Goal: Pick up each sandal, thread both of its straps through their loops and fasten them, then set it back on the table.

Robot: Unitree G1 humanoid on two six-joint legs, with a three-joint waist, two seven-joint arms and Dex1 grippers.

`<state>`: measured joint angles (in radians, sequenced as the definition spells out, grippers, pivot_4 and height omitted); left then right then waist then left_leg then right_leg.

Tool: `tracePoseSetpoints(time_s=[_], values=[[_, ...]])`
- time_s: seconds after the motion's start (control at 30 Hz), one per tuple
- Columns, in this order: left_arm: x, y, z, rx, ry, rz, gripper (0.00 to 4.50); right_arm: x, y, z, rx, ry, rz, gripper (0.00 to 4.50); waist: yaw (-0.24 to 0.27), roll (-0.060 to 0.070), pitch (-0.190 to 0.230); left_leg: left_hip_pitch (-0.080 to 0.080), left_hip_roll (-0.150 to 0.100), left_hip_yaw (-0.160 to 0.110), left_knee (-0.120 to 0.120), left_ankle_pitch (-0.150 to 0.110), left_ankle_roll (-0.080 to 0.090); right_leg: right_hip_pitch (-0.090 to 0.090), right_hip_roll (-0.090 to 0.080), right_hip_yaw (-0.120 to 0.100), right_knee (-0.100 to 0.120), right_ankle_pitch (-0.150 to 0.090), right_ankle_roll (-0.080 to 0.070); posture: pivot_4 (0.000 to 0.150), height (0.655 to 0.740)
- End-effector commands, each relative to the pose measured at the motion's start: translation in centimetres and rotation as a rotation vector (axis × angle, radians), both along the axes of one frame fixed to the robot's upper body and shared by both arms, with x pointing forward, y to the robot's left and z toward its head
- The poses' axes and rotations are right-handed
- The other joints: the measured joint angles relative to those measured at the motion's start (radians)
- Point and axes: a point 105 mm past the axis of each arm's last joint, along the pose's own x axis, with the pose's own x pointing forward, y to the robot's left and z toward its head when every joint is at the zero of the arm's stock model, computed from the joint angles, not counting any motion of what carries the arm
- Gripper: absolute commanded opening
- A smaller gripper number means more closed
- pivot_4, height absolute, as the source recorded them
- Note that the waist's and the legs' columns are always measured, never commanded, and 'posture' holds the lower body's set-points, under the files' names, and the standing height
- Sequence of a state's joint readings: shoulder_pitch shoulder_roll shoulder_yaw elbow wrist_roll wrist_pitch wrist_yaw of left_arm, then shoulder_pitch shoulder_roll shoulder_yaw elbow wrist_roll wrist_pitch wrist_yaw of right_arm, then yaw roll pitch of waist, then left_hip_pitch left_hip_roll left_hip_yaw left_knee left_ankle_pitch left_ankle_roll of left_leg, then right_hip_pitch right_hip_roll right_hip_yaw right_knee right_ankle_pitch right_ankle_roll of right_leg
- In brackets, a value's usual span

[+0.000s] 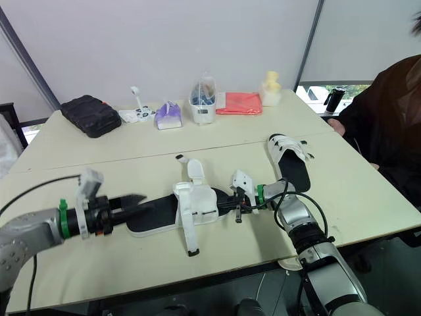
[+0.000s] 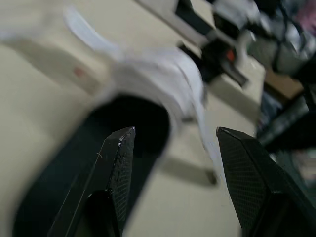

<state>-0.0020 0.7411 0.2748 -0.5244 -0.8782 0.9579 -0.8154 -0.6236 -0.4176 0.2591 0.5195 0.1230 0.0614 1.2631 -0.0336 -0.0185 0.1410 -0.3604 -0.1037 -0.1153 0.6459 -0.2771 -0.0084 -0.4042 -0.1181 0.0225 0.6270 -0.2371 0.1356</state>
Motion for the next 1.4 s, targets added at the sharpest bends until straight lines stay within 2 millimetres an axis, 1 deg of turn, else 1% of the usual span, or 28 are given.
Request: tracePoseSetpoints(time_s=[0.03,0.17,0.3,0.5,0.57,0.67,0.7,0.73,0.8,0.83,0.87,0.97,1.1,1.17,1.23,1.33,1.4], values=[[-0.6,-2.1,-0.1,-0.034,-0.013,-0.076,2.69,-1.2,-0.1,-2.3,-0.065,0.077,0.016,0.0,0.003,0.0,0.0,0.003,0.0,0.0,0.0,-0.001,0.0,0.002,0.0,0.0,0.0,-0.001,-0.002,0.15,0.74],[-1.0,-3.3,-1.6,-0.039,0.054,-0.118,2.69,-1.4,-0.1,-2.4,-0.068,0.084,0.016,0.0,0.004,0.0,0.0,0.004,0.001,0.0,0.0,-0.004,0.0,0.002,0.001,0.0,0.0,-0.002,-0.002,0.15,0.74],[-1.0,-4.1,-2.4,-0.048,0.1,-0.156,2.69,-1.7,-0.3,-2.5,-0.072,0.089,0.012,0.0,0.012,0.001,0.0,0.003,0.004,0.001,0.0,-0.006,-0.001,0.001,0.003,-0.001,0.0,-0.003,-0.004,0.15,0.74],[0.3,-6.0,-3.5,-0.097,0.138,-0.182,2.69,-2.0,-0.3,-2.5,-0.07,0.091,0.003,0.0,0.02,0.001,0.0,0.004,0.006,0.002,0.0,-0.007,-0.002,0.002,0.005,-0.001,0.0,-0.004,-0.004,0.15,0.74],[1.1,-6.7,-4.2,-0.095,0.142,-0.178,2.69,-2.1,-0.2,-2.5,-0.069,0.092,0.0,0.0,0.02,0.001,0.0,0.003,0.006,0.002,0.0,-0.007,-0.002,0.002,0.005,-0.001,-0.001,-0.004,-0.004,0.15,0.74],[1.8,-7.5,-4.4,-0.086,0.122,-0.183,2.69,-2.2,-0.2,-2.4,-0.069,0.092,-0.003,0.0,0.02,0.001,0.0,0.003,0.007,0.002,0.0,-0.007,-0.002,0.001,0.005,-0.001,-0.001,-0.004,-0.004,0.15,0.74],[1.8,-7.7,-4.4,-0.09,0.117,-0.19,2.17,-2.2,-0.3,-2.4,-0.069,0.092,-0.004,0.0,0.019,0.001,0.0,0.003,0.007,0.002,0.0,-0.007,-0.002,0.001,0.006,-0.001,-0.001,-0.004,-0.004,0.15,0.74],[1.9,-7.8,-4.5,-0.087,0.114,-0.193,1.86,-2.2,-0.3,-2.4,-0.07,0.091,-0.006,0.0,0.02,0.001,0.0,0.003,0.007,0.002,0.0,-0.007,-0.002,0.001,0.006,-0.001,-0.001,-0.004,-0.004,0.15,0.74],[1.8,-8.0,-4.5,-0.09,0.114,-0.198,0.88,-2.2,-0.4,-2.4,-0.07,0.091,-0.011,0.0,0.02,0.001,0.0,0.003,0.007,0.002,0.0,-0.007,-0.002,0.001,0.006,-0.001,-0.002,-0.004,-0.004,0.15,0.74],[1.8,-8.0,-4.5,-0.09,0.112,-0.196,0.33,-2.2,-0.4,-2.3,-0.071,0.091,-0.012,0.0,0.02,0.002,0.0,0.003,0.007,0.002,0.0,-0.008,-0.002,0.001,0.006,-0.001,-0.002,-0.004,-0.004,0.15,0.74],[1.8,-7.9,-4.5,-0.092,0.109,-0.192,0.02,-2.2,-0.4,-2.3,-0.071,0.091,-0.013,0.0,0.02,0.002,0.0,0.003,0.007,0.002,0.0,-0.008,-0.002,0.001,0.006,-0.001,-0.002,-0.004,-0.004,0.15,0.74],[1.7,-7.5,-3.8,-0.111,0.095,-0.184,0.02,-2.1,-0.4,-2.3,-0.072,0.091,-0.016,0.0,0.02,0.002,0.0,0.003,0.007,0.002,0.0,-0.008,-0.002,0.001,0.006,-0.001,-0.003,-0.004,-0.004,0.15,0.74],[2.3,-6.4,0.8,-0.242,0.055,-0.202,0.02,-2.1,-0.5,-2.4,-0.075,0.091,-0.02,0.0,0.02,0.002,0.0,0.002,0.008,0.001,0.0,-0.008,-0.002,0.001,0.006,-0.002,-0.003,-0.004,-0.004,0.15,0.74],[3.3,-6.0,3.0,-0.288,0.027,-0.206,0.02,-2.2,-0.5,-2.4,-0.076,0.092,-0.017,0.0,0.022,0.002,0.001,0.002,0.008,0.0,0.0,-0.008,-0.002,0.001,0.006,-0.003,-0.003,-0.004,-0.004,0.15,0.74],[4.8,-5.7,4.6,-0.313,0.004,-0.188,0.02,-2.2,-0.4,-2.5,-0.077,0.094,-0.013,0.0,0.021,0.002,0.001,0.003,0.008,0.0,0.0,-0.008,-0.002,0.002,0.006,-0.004,-0.004,-0.004,-0.004,0.15,0.74],[6.4,-5.8,5.2,-0.304,-0.001,-0.199,0.02,-2.1,0.0,-2.5,-0.076,0.094,-0.009,0.0,0.018,0.002,0.001,0.003,0.008,0.0,0.0,-0.008,-0.002,0.003,0.007,-0.004,-0.004,-0.004,-0.004,0.15,0.74],[6.9,-6.0,4.6,-0.264,0.017,-0.234,0.02,-2.0,0.2,-2.5,-0.074,0.092,-0.007,0.0,0.014,0.002,0.001,0.003,0.008,0.001,-0.001,-0.008,-0.002,0.003,0.007,-0.004,-0.005,-0.004,-0.004,0.15,0.74]])
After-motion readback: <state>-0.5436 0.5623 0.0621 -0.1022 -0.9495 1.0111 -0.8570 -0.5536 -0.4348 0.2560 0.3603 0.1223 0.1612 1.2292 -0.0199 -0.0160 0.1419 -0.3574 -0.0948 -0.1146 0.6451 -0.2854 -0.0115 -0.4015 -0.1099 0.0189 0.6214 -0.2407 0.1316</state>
